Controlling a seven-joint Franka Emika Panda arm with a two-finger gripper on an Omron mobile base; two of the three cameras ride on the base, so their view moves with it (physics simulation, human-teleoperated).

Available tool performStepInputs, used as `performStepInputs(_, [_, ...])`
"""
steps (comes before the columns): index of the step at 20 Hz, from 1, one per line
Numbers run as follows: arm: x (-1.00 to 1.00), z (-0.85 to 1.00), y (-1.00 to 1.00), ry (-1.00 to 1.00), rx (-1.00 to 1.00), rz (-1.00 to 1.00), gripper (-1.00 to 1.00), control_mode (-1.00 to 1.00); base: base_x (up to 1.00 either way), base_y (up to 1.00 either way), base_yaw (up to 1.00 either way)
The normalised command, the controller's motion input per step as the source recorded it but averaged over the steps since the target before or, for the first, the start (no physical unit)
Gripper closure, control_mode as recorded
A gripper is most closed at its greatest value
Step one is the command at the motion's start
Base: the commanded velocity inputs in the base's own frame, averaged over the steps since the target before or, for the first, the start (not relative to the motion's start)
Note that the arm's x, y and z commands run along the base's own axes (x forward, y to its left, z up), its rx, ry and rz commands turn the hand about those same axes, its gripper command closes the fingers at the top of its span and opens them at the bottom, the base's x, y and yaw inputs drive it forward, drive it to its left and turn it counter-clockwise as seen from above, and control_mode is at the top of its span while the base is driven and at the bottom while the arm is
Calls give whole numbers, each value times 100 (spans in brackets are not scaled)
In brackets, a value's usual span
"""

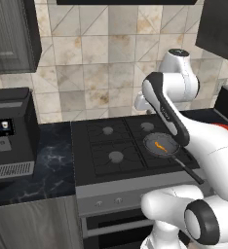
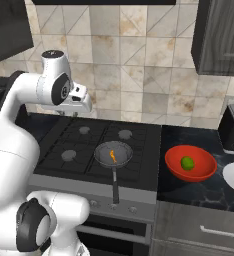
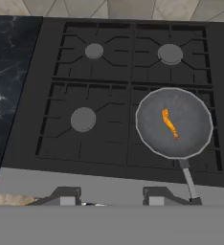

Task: Place the shrimp on the plate and place the lime on the same plate.

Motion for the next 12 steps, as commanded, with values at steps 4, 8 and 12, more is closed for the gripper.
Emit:
performStepInputs(4, [0,-4,0,0,0,0,-100,-100,0,0,0])
performStepInputs(8, [4,-32,-25,1,1,1,-100,-100,0,0,0])
performStepInputs(12, [19,-52,-41,3,0,0,-100,-100,0,0,0])
